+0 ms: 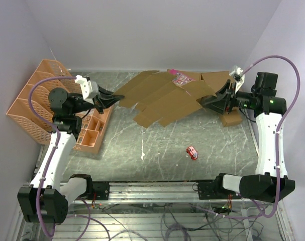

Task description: Fold the paper box

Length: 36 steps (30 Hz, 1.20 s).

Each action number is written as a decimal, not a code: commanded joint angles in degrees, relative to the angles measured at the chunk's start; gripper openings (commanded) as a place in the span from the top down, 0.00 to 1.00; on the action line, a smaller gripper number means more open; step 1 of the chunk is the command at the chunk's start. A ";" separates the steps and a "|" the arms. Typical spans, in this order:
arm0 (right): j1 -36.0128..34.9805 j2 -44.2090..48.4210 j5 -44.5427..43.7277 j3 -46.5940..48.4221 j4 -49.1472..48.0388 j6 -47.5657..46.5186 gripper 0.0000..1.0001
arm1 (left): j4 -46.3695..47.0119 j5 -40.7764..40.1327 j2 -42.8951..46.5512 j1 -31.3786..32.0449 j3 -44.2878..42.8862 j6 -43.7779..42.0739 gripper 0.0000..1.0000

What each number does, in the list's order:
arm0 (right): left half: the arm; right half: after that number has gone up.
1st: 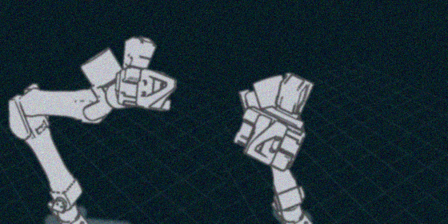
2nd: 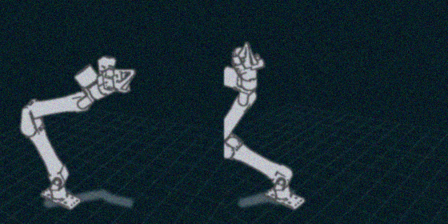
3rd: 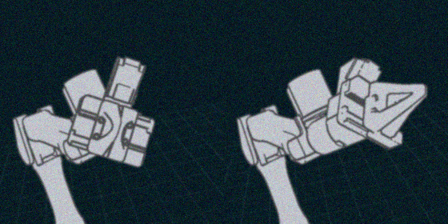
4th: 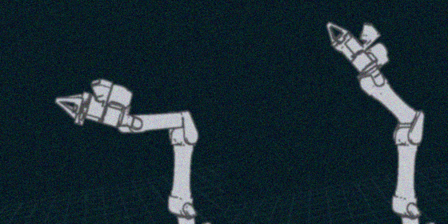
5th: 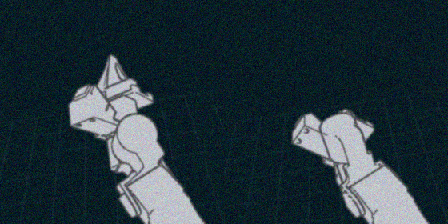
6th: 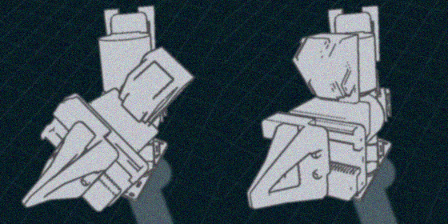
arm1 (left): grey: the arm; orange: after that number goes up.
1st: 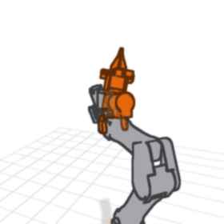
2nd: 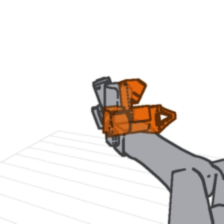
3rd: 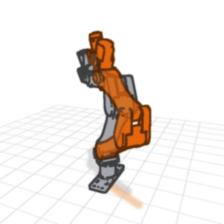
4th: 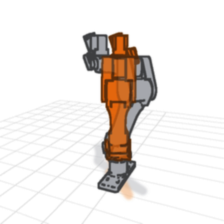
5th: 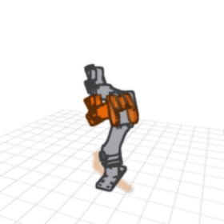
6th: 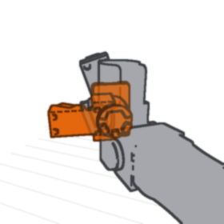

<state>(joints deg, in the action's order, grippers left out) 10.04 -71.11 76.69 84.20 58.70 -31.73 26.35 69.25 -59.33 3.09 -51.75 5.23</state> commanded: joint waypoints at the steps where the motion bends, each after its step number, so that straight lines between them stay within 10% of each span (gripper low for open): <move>1: -0.44 -0.04 0.67 -0.55 2.08 -2.08 0.63 | 3.74 -0.71 0.03 -0.54 -1.87 1.39 0.93; 21: -1.42 0.53 1.47 -5.54 -19.71 11.41 0.66 | 36.94 3.23 -4.48 -0.53 1.45 27.33 0.93; 30: -1.47 1.23 1.19 -4.75 -22.64 12.68 0.98 | 37.31 3.61 -5.11 -0.47 1.01 27.82 0.93; 36: -1.59 0.78 2.63 -5.03 -20.32 10.52 1.00 | 37.13 3.55 -4.85 -0.49 0.85 27.82 0.93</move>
<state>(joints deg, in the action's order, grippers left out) 8.91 -70.43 77.45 79.05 37.56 -19.99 60.69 72.36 -64.53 2.96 -50.50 32.64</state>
